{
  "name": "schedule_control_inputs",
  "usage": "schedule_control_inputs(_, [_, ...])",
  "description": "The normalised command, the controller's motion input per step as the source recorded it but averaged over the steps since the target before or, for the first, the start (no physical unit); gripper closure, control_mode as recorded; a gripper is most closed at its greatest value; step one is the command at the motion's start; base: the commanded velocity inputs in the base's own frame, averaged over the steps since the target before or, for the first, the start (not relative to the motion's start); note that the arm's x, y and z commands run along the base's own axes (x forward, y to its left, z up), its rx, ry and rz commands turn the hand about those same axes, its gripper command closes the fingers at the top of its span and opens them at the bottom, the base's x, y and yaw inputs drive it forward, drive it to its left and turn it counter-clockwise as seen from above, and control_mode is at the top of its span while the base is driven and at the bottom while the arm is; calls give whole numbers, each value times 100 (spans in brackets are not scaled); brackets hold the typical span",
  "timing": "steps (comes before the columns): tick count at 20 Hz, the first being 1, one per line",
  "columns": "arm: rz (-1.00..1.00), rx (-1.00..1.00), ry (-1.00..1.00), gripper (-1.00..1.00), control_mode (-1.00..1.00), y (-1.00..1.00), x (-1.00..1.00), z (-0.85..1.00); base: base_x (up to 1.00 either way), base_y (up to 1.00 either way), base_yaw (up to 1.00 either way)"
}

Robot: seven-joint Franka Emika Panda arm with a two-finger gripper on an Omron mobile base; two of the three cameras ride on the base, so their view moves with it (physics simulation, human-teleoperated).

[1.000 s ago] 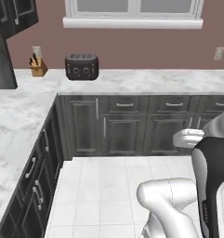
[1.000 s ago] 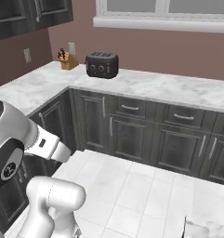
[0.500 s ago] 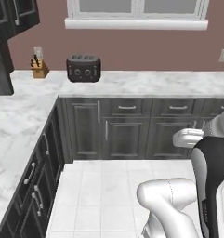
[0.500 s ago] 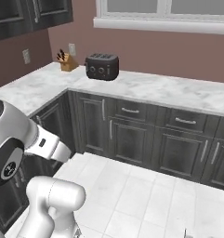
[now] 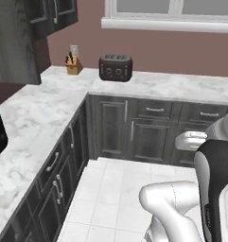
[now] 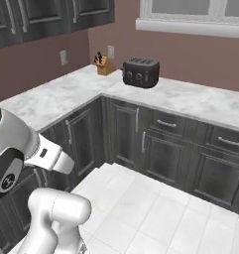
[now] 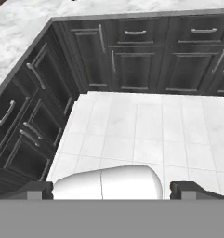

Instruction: Move the bowls from the cabinet to the plates on the dining table.

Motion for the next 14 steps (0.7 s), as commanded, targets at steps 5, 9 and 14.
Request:
schedule_control_inputs(5, [0, 0, 0, -100, 100, 0, 0, 0, -3, 13, 40])
schedule_control_inputs(9, [0, 0, 0, -100, 100, 0, 0, 0, -3, 11, 41])
schedule_control_inputs(14, [0, 0, 0, -100, 100, 0, 0, 0, -5, 10, 41])
